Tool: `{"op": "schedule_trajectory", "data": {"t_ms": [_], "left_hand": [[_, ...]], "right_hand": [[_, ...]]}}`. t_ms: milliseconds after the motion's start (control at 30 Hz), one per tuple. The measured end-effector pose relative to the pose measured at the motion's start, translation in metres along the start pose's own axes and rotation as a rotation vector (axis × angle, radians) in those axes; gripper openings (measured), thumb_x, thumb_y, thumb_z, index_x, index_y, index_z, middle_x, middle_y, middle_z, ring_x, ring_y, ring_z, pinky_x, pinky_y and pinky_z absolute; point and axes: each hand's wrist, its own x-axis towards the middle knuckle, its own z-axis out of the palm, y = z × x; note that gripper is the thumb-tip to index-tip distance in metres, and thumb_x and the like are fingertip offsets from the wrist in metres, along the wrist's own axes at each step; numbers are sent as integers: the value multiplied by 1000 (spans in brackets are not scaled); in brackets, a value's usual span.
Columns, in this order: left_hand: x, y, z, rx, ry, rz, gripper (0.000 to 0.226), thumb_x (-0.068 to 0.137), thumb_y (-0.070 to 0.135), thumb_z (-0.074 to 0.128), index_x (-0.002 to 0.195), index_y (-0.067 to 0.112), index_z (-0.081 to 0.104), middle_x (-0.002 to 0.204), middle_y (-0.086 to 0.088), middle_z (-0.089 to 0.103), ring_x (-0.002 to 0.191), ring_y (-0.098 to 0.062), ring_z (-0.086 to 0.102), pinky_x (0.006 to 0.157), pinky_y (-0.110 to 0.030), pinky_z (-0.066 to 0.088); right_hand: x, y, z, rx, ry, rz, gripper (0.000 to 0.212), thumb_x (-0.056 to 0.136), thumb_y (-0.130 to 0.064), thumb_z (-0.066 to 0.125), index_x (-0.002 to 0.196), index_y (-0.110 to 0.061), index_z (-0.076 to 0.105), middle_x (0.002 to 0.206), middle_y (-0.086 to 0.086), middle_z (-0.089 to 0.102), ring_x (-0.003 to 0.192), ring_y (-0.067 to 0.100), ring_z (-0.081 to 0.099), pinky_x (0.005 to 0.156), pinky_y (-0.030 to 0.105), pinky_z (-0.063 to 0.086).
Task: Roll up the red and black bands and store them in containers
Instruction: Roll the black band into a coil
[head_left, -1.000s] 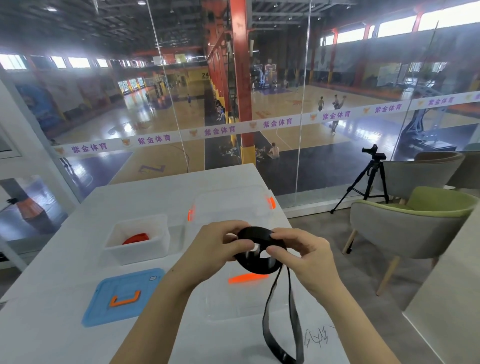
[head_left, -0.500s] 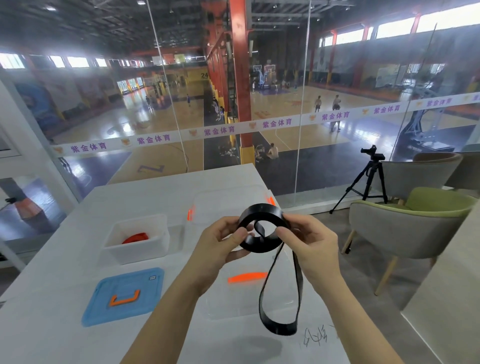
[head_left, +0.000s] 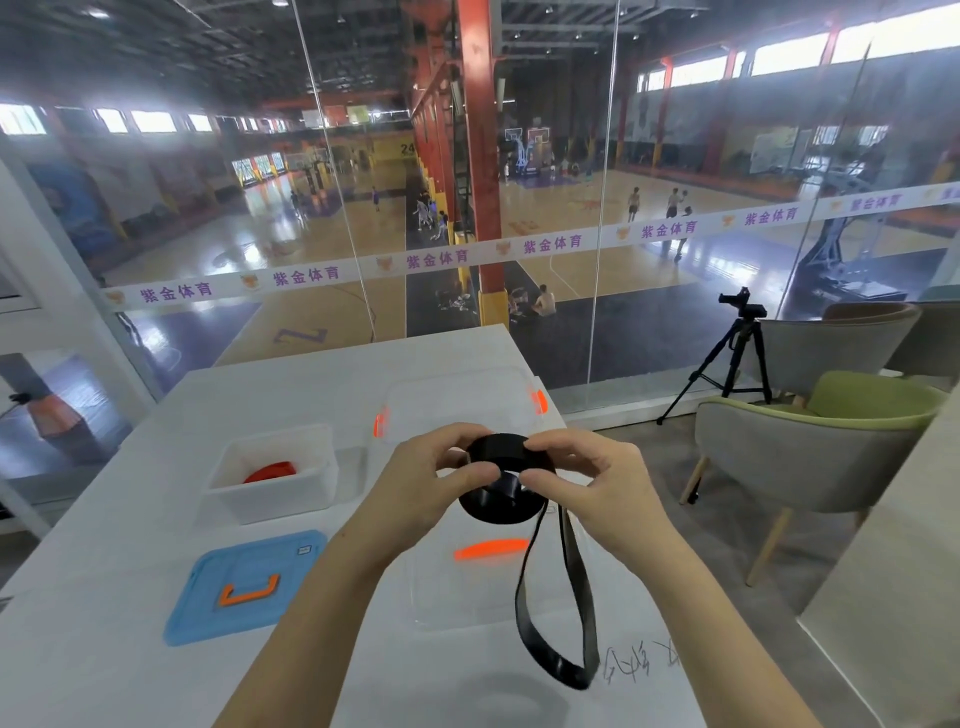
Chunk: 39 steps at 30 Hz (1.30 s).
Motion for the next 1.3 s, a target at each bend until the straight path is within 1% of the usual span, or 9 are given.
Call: {"op": "schedule_trajectory", "data": {"t_ms": [167, 400, 500, 633, 733, 833, 1000, 1200, 1300], "left_hand": [[-4, 3, 3, 101, -16, 43, 18, 95, 24, 70, 109, 36, 70, 101, 16, 72, 102, -9, 68, 96, -34, 57], [-5, 5, 8, 324, -16, 143, 13, 97, 33, 65, 110, 35, 66, 97, 17, 66, 99, -6, 62, 88, -19, 49], [-7, 9, 9, 198, 3, 147, 10, 98, 27, 65, 104, 35, 68, 94, 14, 66, 97, -10, 65, 88, -24, 53], [-8, 8, 12, -12, 76, 89, 19, 99, 19, 64, 113, 30, 71, 101, 9, 71, 102, -21, 70, 86, -36, 62], [-10, 13, 13, -256, 155, 36, 20, 101, 12, 61, 112, 24, 72, 101, -6, 74, 100, -26, 74, 81, -39, 65], [-13, 21, 14, -452, 226, -2, 22, 103, 10, 56, 112, 20, 73, 106, -9, 75, 102, -23, 75, 79, -37, 64], [-12, 19, 15, -585, 134, -79, 24, 105, 12, 53, 118, 19, 72, 113, -7, 74, 111, -24, 72, 88, -46, 63], [-8, 4, 4, -220, 93, -53, 43, 98, 17, 67, 137, 32, 60, 127, 15, 69, 119, -4, 66, 101, -23, 52], [-5, 3, 4, -20, 45, -50, 46, 93, 25, 73, 133, 44, 61, 128, 20, 67, 120, -4, 61, 104, -24, 49]], "right_hand": [[-6, 4, -2, 55, -6, 17, 36, 81, -10, 88, 108, -30, 75, 104, -9, 80, 102, 17, 76, 100, 41, 60], [-8, 5, -5, 3, 38, -17, 37, 80, -6, 87, 103, -30, 72, 100, -12, 78, 100, 15, 75, 95, 38, 61], [-9, 3, -6, 34, 67, -38, 31, 81, -6, 87, 102, -25, 74, 99, -9, 78, 98, 17, 76, 94, 37, 62], [-8, 6, -3, 167, 74, -10, 36, 83, -2, 85, 103, -30, 75, 104, -5, 78, 103, 21, 76, 97, 42, 62], [-11, 13, -1, 291, 121, 29, 42, 82, 5, 84, 99, -33, 77, 102, 3, 79, 99, 24, 77, 97, 49, 61], [-14, 17, 1, 348, 172, 51, 37, 81, 9, 82, 101, -22, 77, 99, 10, 80, 97, 29, 78, 96, 53, 61], [-9, 17, 2, 378, 272, 71, 33, 78, 2, 87, 96, -25, 81, 97, 9, 81, 97, 33, 77, 94, 47, 60], [-7, 16, -2, 313, 207, 89, 38, 77, 2, 88, 91, -32, 83, 95, 5, 82, 95, 28, 78, 94, 44, 61], [-7, 13, -2, 243, 105, 82, 41, 77, 2, 88, 88, -37, 83, 96, -1, 82, 96, 21, 79, 95, 39, 61]]}}
